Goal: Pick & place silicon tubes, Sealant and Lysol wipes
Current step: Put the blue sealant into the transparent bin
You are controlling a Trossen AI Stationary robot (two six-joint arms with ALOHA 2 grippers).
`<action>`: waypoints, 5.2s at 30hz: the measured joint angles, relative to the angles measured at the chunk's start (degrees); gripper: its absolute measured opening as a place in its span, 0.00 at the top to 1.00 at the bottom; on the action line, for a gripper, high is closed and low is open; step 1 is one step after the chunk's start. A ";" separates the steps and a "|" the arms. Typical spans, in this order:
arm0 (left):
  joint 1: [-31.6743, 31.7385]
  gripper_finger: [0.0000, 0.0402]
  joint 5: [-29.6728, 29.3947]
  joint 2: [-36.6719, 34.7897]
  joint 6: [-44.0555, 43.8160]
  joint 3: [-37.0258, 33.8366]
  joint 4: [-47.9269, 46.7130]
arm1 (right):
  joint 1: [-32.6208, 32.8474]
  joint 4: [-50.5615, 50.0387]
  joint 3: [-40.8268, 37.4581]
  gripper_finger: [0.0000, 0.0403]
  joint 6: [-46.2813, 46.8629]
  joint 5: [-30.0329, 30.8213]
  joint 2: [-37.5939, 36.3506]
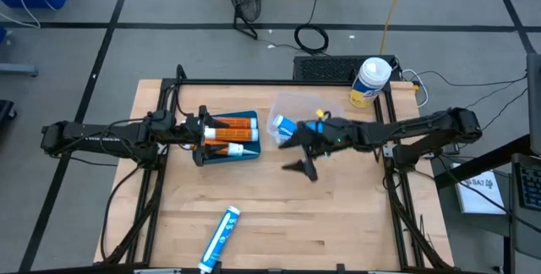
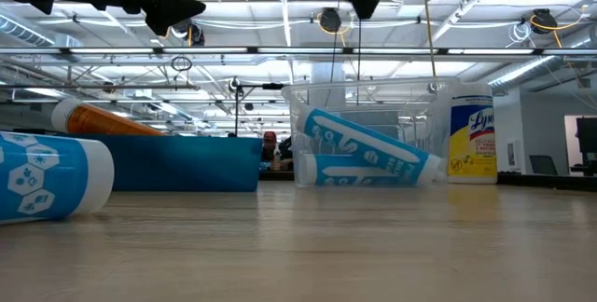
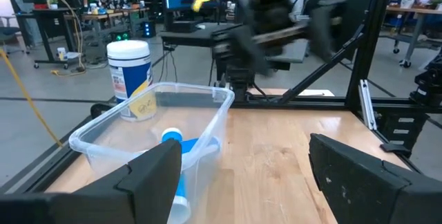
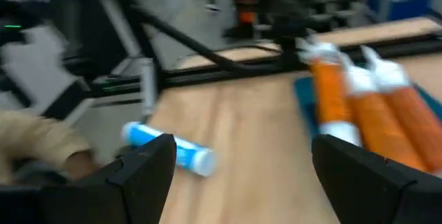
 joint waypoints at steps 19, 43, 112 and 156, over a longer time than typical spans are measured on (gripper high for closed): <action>0.04 0.23 3.19 -0.02 -13.41 0.00 -0.02 | 15.77 39.28 -20.36 0.22 -13.30 0.41 -0.02; -34.97 0.23 -13.69 30.32 -43.33 19.94 -12.52 | 15.81 44.77 -25.40 0.22 -29.22 -2.78 -0.84; -47.12 0.46 13.89 59.06 -87.43 46.38 -54.21 | 15.75 30.46 -25.33 0.22 -36.04 12.21 -11.98; -34.00 0.46 -9.40 49.64 -25.55 44.74 -29.34 | 15.48 28.44 -25.33 0.22 -30.03 17.14 -11.80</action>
